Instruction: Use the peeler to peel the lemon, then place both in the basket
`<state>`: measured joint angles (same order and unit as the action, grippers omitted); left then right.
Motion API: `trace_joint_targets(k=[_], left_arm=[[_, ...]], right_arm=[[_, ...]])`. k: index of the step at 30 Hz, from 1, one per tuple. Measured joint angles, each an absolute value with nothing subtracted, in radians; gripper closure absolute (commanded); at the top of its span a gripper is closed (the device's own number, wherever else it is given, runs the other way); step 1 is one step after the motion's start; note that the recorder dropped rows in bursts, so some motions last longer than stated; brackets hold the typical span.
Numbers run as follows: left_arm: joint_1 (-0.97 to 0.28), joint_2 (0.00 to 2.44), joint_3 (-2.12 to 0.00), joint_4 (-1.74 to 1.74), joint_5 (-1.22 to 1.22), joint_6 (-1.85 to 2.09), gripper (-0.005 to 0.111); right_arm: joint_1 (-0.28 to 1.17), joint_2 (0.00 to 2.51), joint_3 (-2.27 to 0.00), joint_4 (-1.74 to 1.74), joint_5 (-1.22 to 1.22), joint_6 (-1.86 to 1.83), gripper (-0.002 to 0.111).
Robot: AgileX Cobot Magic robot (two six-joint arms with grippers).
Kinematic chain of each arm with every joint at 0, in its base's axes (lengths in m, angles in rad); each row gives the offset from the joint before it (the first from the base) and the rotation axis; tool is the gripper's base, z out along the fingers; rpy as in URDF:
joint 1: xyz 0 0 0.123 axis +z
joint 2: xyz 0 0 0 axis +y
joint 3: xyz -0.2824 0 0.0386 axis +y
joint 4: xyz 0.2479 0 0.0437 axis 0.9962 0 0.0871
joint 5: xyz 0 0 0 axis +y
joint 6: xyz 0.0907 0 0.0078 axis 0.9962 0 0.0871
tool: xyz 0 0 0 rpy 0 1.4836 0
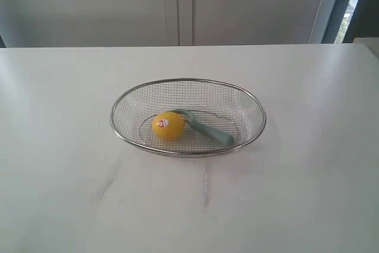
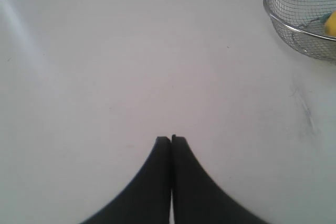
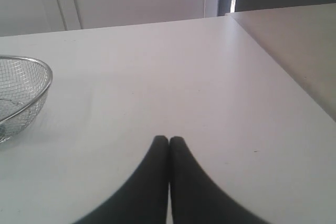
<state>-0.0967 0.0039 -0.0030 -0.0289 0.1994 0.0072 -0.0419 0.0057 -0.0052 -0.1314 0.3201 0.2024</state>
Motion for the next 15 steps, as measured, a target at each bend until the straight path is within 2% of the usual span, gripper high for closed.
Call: trace_joint_targets(k=[7, 15], left_arm=[[-0.097, 0.004, -0.003, -0.029, 0.199, 0.007, 0.107], [-0.097, 0.004, -0.003, -0.029, 0.199, 0.007, 0.107]], right_arm=[[0.03, 0.006, -0.005, -0.131, 0.32, 0.202, 0.108], [0.035, 0.006, -0.005, -0.131, 0.32, 0.202, 0.108]])
